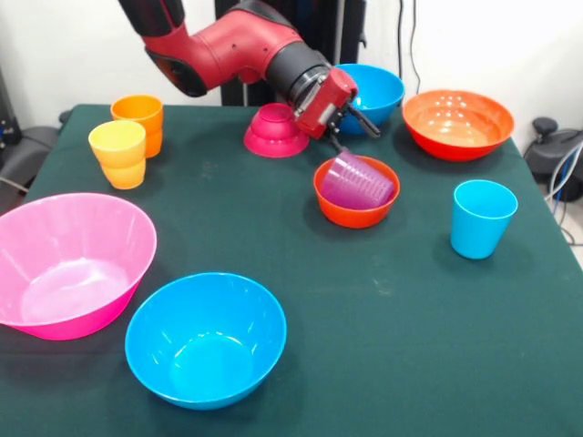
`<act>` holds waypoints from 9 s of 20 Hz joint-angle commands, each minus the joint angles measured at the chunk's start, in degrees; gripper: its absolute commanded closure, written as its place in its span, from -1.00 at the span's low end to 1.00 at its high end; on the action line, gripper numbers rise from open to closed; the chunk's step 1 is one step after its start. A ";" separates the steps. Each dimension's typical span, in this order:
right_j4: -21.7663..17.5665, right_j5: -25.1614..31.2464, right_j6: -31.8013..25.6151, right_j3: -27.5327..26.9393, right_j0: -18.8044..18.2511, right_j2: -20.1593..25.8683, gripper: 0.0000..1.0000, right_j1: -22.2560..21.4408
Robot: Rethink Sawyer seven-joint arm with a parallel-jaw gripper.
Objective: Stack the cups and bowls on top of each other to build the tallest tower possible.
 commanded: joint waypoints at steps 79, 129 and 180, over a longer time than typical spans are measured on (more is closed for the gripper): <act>-7.65 6.25 9.32 -13.26 18.60 -5.81 -1.00 -8.85; 20.38 35.15 3.85 -11.57 39.65 -25.51 1.00 -2.94; 30.83 68.19 0.72 -4.25 32.09 -15.57 1.00 -7.14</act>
